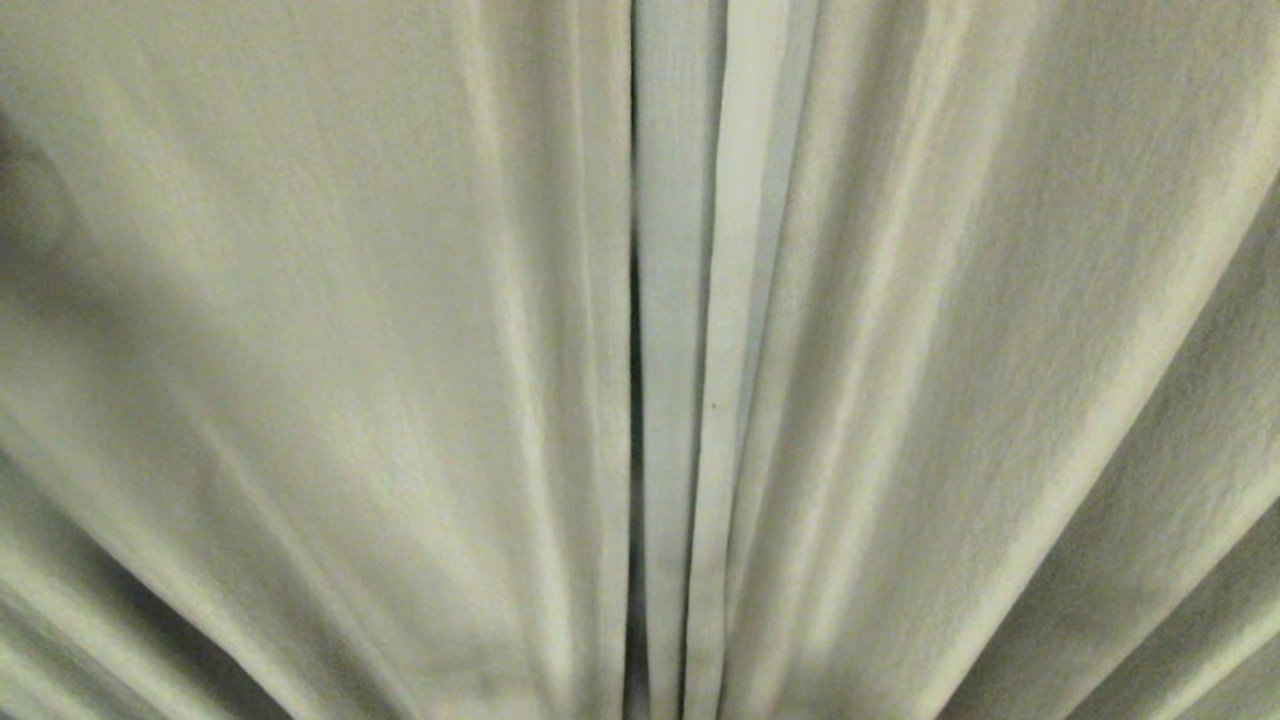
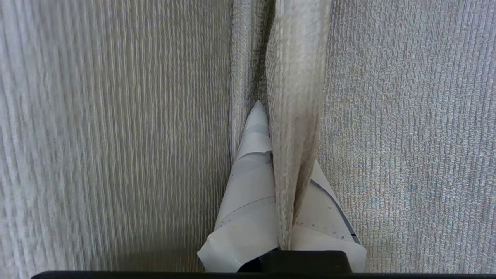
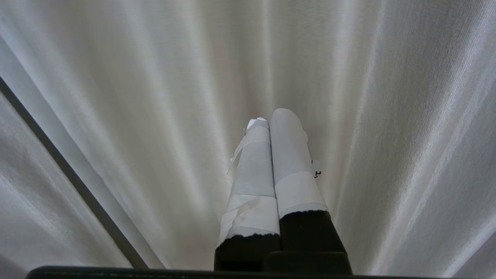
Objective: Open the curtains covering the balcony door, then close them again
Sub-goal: Pull the outer curtains open on both sides
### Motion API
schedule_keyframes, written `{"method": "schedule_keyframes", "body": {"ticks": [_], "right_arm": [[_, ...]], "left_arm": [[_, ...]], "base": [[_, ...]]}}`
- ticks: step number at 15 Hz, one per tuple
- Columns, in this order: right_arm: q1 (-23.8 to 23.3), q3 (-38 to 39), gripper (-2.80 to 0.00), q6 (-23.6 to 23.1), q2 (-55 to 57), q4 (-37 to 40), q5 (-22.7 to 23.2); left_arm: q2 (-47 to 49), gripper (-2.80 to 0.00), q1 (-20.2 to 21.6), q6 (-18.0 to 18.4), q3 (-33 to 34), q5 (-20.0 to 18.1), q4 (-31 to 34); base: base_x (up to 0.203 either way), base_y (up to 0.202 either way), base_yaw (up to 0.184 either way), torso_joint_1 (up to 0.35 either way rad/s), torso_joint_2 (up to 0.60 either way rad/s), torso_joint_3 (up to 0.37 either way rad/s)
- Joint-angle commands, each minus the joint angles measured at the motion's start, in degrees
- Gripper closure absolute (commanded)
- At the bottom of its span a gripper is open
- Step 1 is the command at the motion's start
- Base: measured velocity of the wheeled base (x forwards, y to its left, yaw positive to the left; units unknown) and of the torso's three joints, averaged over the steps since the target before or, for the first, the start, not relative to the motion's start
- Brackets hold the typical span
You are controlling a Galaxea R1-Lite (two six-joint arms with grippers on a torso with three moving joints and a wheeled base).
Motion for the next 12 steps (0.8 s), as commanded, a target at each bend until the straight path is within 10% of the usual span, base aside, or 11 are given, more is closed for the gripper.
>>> {"method": "schedule_keyframes", "body": {"ticks": [1, 9, 10, 12], "right_arm": [[0.02, 0.00, 0.00, 0.02, -0.02, -0.04, -0.01], [0.02, 0.00, 0.00, 0.02, -0.02, -0.04, -0.03], [0.02, 0.00, 0.00, 0.02, -0.02, -0.04, 0.05], [0.02, 0.00, 0.00, 0.02, -0.02, -0.04, 0.05]], "left_arm": [[1.25, 0.00, 0.17, -0.10, -0.05, -0.54, -0.16], [-3.04, 0.00, -0.86, -0.10, 0.71, -3.23, 0.24], [-3.69, -2.80, -1.30, -0.10, 0.90, -3.36, 0.27], [-5.21, -2.80, -1.69, -0.07, 1.97, -3.37, 0.28]], "base": [[0.000, 0.000, 0.000, 0.000, 0.00, 0.000], [0.000, 0.000, 0.000, 0.000, 0.00, 0.000], [0.000, 0.000, 0.000, 0.000, 0.00, 0.000], [0.000, 0.000, 0.000, 0.000, 0.00, 0.000]]}}
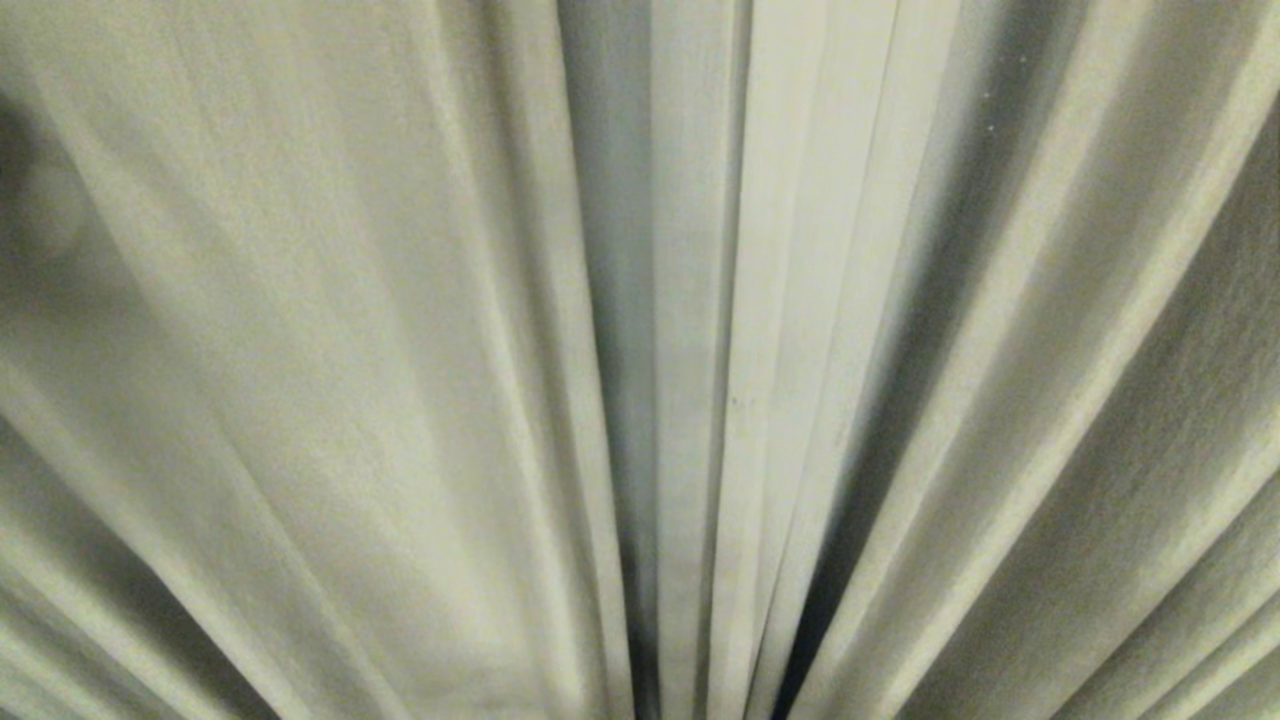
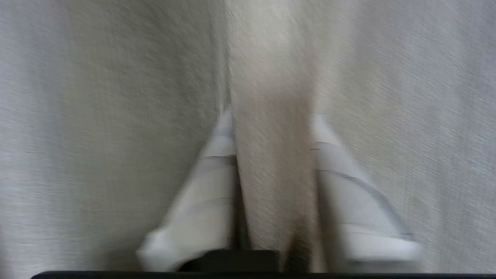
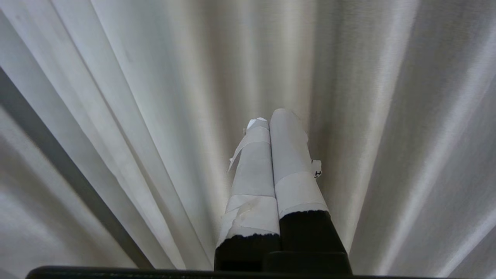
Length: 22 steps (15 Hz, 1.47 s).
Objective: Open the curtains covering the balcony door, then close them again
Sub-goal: Pull the outer curtains open on both sides
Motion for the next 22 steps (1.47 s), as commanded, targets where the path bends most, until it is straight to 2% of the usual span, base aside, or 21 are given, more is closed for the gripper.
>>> {"method": "schedule_keyframes", "body": {"ticks": [1, 9, 14, 16, 19, 20, 22], "right_arm": [[0.02, 0.00, 0.00, 0.02, -0.02, -0.03, -0.06], [0.02, 0.00, 0.00, 0.02, -0.02, -0.03, -0.06], [0.02, 0.00, 0.00, 0.02, -0.02, -0.03, -0.06], [0.02, 0.00, 0.00, 0.02, -0.02, -0.03, 0.03], [0.02, 0.00, 0.00, 0.02, -0.02, -0.03, -0.06], [0.02, 0.00, 0.00, 0.02, -0.02, -0.03, -0.06], [0.02, 0.00, 0.00, 0.02, -0.02, -0.03, -0.06]], "left_arm": [[-2.65, -2.80, -0.29, -0.06, 1.52, -0.10, -0.77], [-15.27, -2.80, -0.33, -0.13, 15.07, -0.16, -0.67], [-31.52, -2.80, -0.32, -0.13, 33.82, -0.18, -0.25], [-39.00, -2.80, -0.59, -0.07, 41.15, -0.96, 1.79], [-47.16, -2.80, -0.73, 0.03, 48.64, -2.43, 5.90], [-48.65, 0.00, -0.85, 0.04, 50.05, -2.70, 6.43], [-50.12, 0.00, -1.19, 0.04, 51.36, -2.83, 6.65]], "base": [[0.000, 0.000, 0.000, 0.000, 0.00, 0.000], [0.000, 0.000, 0.000, 0.000, 0.00, 0.000], [0.000, 0.000, 0.000, 0.000, 0.00, 0.000], [0.000, 0.000, 0.000, 0.000, 0.00, 0.000], [0.000, 0.000, 0.000, 0.000, 0.00, 0.000], [0.000, 0.000, 0.000, 0.000, 0.00, 0.000], [0.000, 0.000, 0.000, 0.000, 0.00, 0.000]]}}
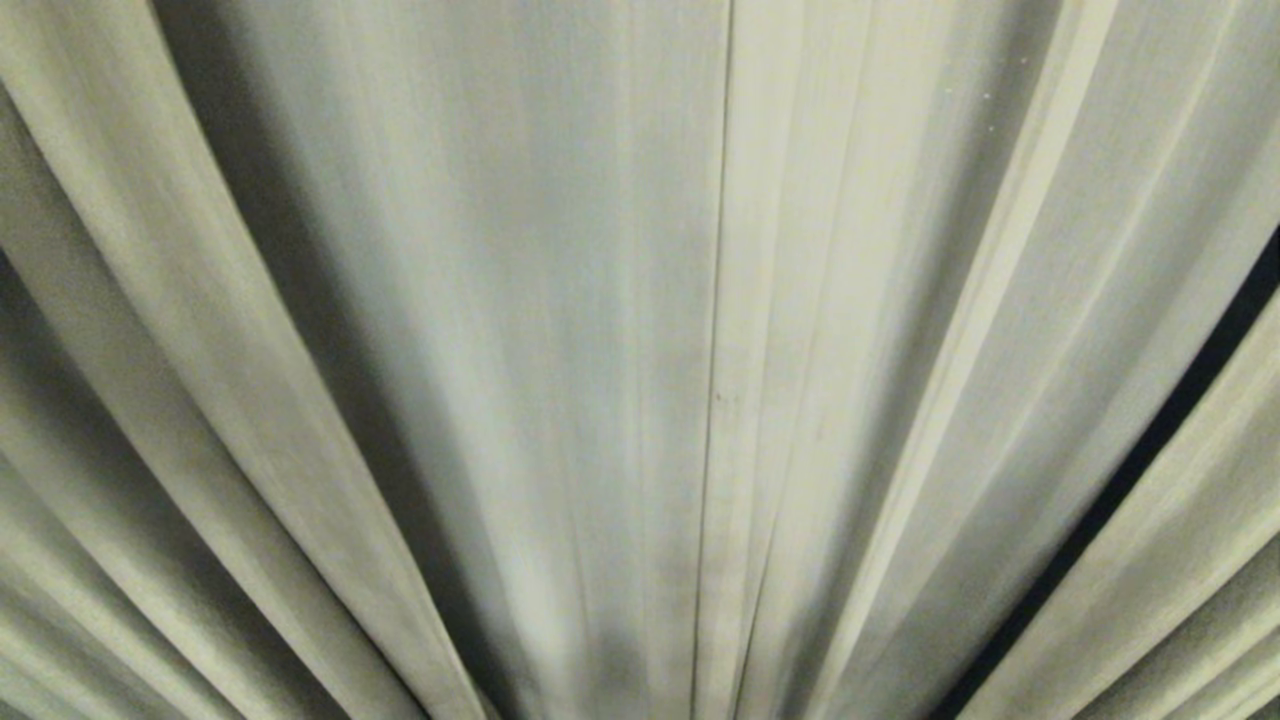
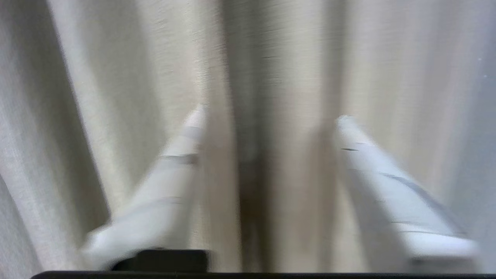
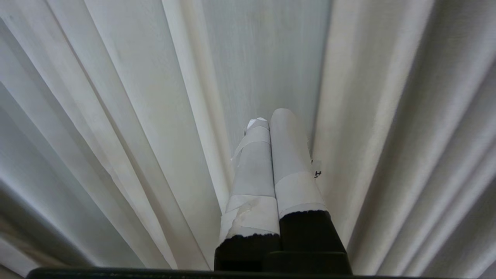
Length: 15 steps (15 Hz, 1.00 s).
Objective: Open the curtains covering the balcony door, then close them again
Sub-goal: Pull the outer curtains open on both sides
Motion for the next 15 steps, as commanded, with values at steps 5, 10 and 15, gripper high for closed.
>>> {"method": "schedule_keyframes", "body": {"ticks": [5, 10, 15], "right_arm": [[0.02, 0.00, 0.00, 0.02, -0.02, -0.05, -0.06], [0.02, 0.00, 0.00, 0.02, -0.02, -0.05, 0.02], [0.02, 0.00, 0.00, 0.02, -0.02, -0.05, -0.06]], "left_arm": [[-6.40, 0.00, -0.08, -0.10, 4.81, -0.66, -0.24], [-8.01, 0.00, -7.62, 1.28, 11.60, -0.88, 1.18], [-5.53, 0.00, -11.99, 5.16, 20.65, -3.92, 0.91]], "base": [[0.000, 0.000, 0.000, 0.000, 0.00, 0.000], [0.000, 0.000, 0.000, 0.000, 0.00, 0.000], [0.000, 0.000, 0.000, 0.000, 0.00, 0.000]]}}
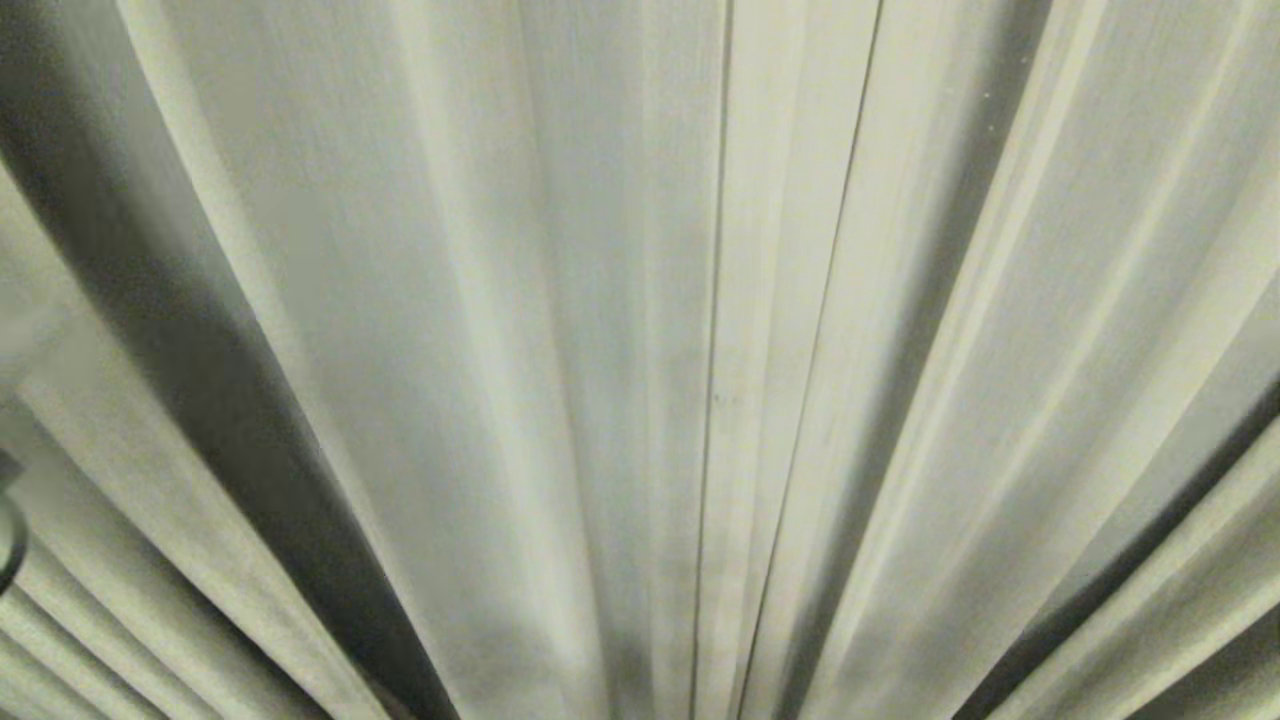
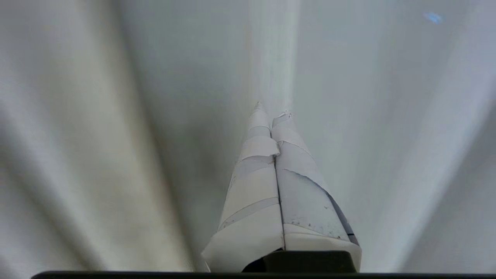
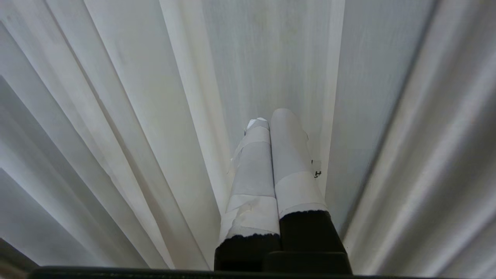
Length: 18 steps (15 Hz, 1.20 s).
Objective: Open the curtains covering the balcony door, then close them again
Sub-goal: Pull the outer curtains open on both sides
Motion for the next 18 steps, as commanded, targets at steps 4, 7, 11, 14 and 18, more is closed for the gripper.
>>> {"method": "schedule_keyframes", "body": {"ticks": [4, 7, 11, 14, 18], "right_arm": [[0.02, 0.00, 0.00, 0.02, -0.02, -0.04, 0.00], [0.02, 0.00, 0.00, 0.02, -0.02, -0.04, -0.08], [0.02, 0.00, 0.00, 0.02, -0.02, -0.04, -0.08], [0.02, 0.00, 0.00, 0.02, -0.02, -0.04, -0.03], [0.02, 0.00, 0.00, 0.02, -0.02, -0.04, 0.00]], "left_arm": [[2.20, 0.00, -2.29, 4.23, 7.00, -9.17, -0.67], [0.62, 0.00, -3.99, 4.44, 12.40, -13.50, -0.95], [-11.34, 0.00, -10.32, 2.87, 19.38, -9.77, 3.95], [-25.48, 0.00, -20.04, 2.16, 20.95, 3.86, 17.64], [-41.73, 0.00, -25.12, 1.80, 21.51, 17.41, 34.19]], "base": [[0.000, 0.000, 0.000, 0.000, 0.00, 0.000], [0.000, 0.000, 0.000, 0.000, 0.00, 0.000], [0.000, 0.000, 0.000, 0.000, 0.00, 0.000], [0.000, 0.000, 0.000, 0.000, 0.00, 0.000], [0.000, 0.000, 0.000, 0.000, 0.00, 0.000]]}}
